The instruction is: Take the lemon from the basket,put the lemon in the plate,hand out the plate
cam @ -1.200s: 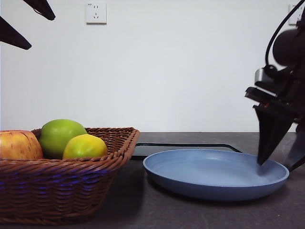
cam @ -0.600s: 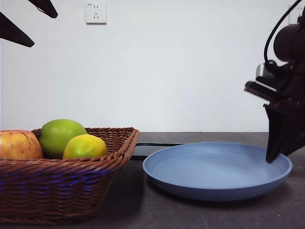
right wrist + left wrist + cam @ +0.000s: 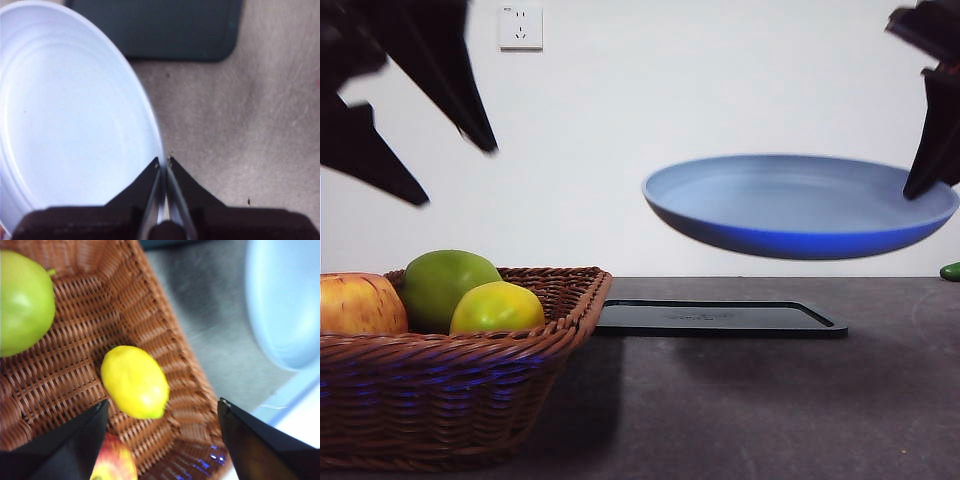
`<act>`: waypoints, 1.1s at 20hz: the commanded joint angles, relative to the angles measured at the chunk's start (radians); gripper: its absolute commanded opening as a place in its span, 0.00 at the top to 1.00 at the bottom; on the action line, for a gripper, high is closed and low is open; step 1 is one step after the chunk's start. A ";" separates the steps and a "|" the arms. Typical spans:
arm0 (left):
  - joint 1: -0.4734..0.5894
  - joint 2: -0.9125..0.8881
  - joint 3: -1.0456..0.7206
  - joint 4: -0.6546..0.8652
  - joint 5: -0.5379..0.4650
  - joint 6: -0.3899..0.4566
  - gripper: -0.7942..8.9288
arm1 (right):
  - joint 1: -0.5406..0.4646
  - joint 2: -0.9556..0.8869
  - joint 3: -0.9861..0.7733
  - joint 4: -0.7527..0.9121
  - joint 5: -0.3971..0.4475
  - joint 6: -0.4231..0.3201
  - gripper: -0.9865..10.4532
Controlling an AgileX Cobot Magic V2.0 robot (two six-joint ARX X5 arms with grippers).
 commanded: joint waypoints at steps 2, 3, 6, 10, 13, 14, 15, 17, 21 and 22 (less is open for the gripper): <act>-0.053 0.116 0.040 0.016 -0.056 -0.056 0.53 | 0.003 -0.021 0.015 0.009 -0.003 0.006 0.91; -0.063 0.147 0.053 0.016 -0.058 -0.063 0.53 | 0.003 -0.021 0.015 0.009 -0.003 0.006 0.91; -0.097 0.239 0.092 0.018 -0.099 -0.068 0.53 | 0.003 -0.022 0.015 0.005 -0.004 0.006 0.91; -0.122 0.337 0.122 -0.016 -0.142 -0.087 0.53 | 0.003 -0.021 0.015 0.000 -0.004 0.006 0.91; -0.130 0.395 0.122 -0.011 -0.161 -0.089 0.53 | 0.003 -0.022 0.015 -0.012 -0.004 0.006 0.91; -0.133 0.414 0.122 0.002 -0.166 -0.089 0.53 | 0.003 -0.022 0.015 -0.011 -0.004 0.006 0.91; -0.133 0.419 0.122 0.013 -0.180 -0.088 0.53 | 0.003 -0.021 0.015 -0.012 -0.004 0.006 0.91; -0.141 0.421 0.122 0.034 -0.191 -0.077 0.53 | 0.003 -0.021 0.015 -0.013 -0.003 0.006 0.91; -0.141 0.421 0.122 0.029 -0.208 -0.043 0.74 | 0.003 -0.021 0.015 -0.013 -0.003 0.006 0.91; -0.141 0.420 0.122 0.029 -0.208 -0.024 0.76 | 0.003 -0.021 0.015 -0.013 -0.002 0.006 0.91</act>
